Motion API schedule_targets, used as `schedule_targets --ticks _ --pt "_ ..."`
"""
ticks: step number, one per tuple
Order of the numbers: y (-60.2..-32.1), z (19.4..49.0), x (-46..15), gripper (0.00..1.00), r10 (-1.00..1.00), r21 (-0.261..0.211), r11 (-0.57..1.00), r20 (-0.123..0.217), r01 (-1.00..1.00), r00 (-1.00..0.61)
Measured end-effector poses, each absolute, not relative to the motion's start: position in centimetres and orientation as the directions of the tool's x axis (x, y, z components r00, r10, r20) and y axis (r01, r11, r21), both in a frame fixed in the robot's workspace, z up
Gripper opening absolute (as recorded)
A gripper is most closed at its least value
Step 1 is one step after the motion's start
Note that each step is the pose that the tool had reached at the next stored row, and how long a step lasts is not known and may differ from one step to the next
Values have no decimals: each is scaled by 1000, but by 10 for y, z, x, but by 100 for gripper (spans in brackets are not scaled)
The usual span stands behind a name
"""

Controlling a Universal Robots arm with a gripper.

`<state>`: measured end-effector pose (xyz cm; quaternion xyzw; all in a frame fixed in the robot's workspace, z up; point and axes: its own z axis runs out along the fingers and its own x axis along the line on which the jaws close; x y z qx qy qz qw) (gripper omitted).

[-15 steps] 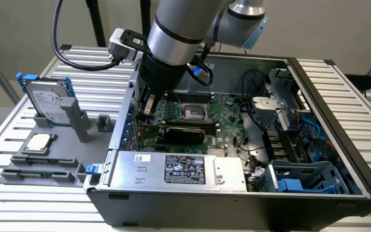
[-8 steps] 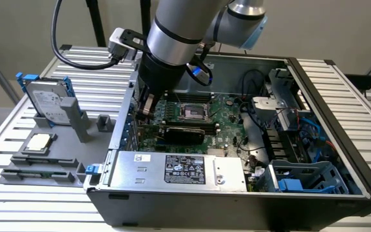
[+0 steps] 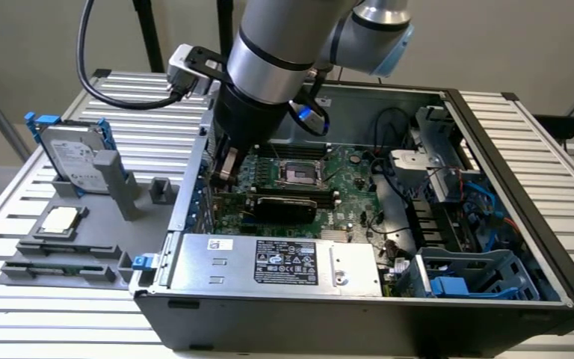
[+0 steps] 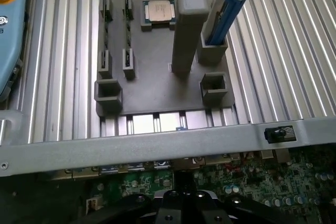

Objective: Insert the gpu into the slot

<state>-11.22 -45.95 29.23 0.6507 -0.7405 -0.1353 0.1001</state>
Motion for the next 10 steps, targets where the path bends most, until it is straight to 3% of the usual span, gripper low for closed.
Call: schedule_targets --ticks 10 --pt "-461 290 -114 11 -984 332 160 -25 -930 -178"
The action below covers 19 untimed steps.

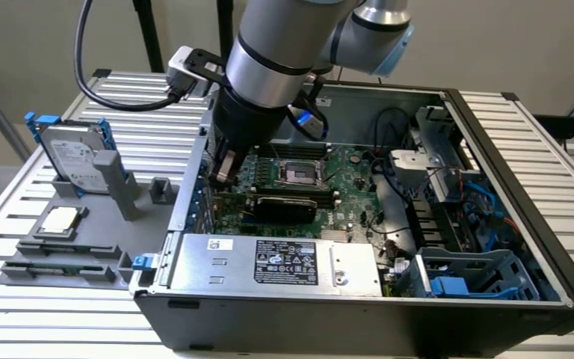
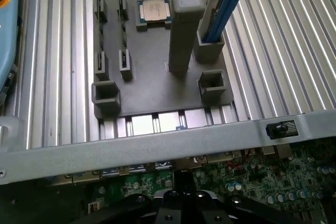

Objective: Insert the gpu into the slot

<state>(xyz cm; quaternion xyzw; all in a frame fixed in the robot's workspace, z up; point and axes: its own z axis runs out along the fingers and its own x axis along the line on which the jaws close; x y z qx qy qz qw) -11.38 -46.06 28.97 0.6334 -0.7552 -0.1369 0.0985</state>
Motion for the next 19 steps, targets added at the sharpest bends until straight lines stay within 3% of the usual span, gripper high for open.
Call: schedule_targets --ticks 19 --pt "-459 295 -110 11 -978 340 187 -18 -922 -206"
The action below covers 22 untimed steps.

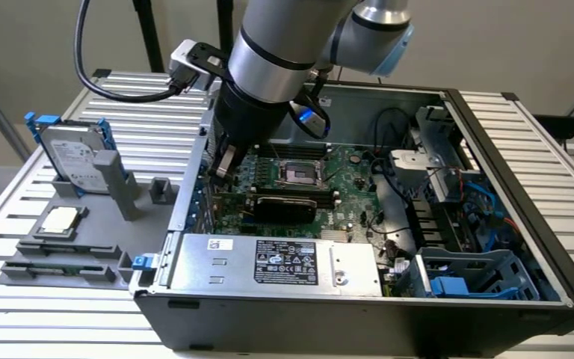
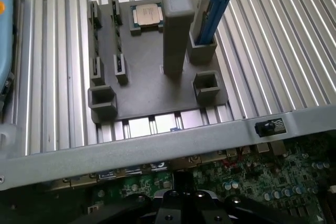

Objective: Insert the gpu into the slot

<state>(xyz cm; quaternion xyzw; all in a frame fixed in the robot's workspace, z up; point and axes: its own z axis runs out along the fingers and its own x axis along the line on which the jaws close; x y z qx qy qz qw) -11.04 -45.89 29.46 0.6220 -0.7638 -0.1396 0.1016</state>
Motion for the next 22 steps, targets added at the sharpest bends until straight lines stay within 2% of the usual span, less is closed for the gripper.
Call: schedule_targets --ticks 22 --pt "-455 292 -115 11 -974 340 208 -12 -917 -225"
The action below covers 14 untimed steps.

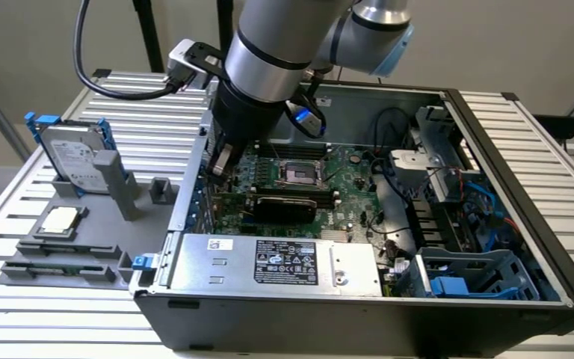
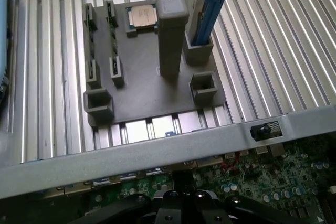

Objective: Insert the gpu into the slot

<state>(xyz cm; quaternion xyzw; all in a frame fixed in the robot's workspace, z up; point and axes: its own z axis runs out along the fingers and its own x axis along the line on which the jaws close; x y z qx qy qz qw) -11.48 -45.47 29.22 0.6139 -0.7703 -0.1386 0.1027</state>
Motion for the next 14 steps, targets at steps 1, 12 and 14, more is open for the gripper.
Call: schedule_targets --ticks 1,12,14 --pt "-455 292 -115 11 -974 340 209 -11 -917 -227" --pt "-455 291 -117 11 -971 341 224 1 -913 -238" --pt "-455 289 -117 11 -971 339 227 7 -913 -239"
